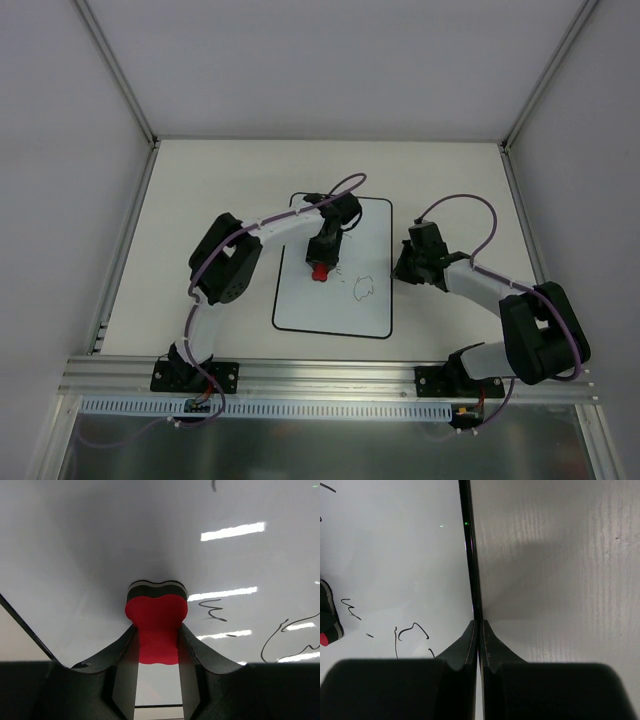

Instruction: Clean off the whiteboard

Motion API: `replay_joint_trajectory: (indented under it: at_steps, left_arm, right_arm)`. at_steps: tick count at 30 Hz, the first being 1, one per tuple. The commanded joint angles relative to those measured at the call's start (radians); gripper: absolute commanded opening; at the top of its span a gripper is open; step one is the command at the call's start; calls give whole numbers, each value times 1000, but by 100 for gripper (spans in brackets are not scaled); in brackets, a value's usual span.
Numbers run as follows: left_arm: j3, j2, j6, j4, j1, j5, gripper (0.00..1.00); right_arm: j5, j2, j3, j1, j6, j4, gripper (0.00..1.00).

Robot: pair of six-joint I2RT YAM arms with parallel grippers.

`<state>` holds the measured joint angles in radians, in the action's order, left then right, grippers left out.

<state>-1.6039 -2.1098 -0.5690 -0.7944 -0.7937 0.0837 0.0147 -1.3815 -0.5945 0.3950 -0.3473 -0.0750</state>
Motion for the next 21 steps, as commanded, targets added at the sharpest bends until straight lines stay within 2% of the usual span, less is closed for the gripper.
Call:
replay_joint_trajectory:
  at_steps: [1,6,14,21]
  left_arm:
    - [-60,-143,58,1,-61,-15,0]
    - [-152,-197,66,-20,-140,-48,0]
    - [-129,-133,24,-19,-164,-106,0]
    - [-131,-105,32,-19,-252,-128,0]
  right_arm:
    - [-25,-16,19,7,-5,-37,0]
    - [-25,-17,27,7,-22,-26,0]
    - [-25,-19,36,7,-61,-16,0]
    - [22,-14,33,2,-84,-12,0]
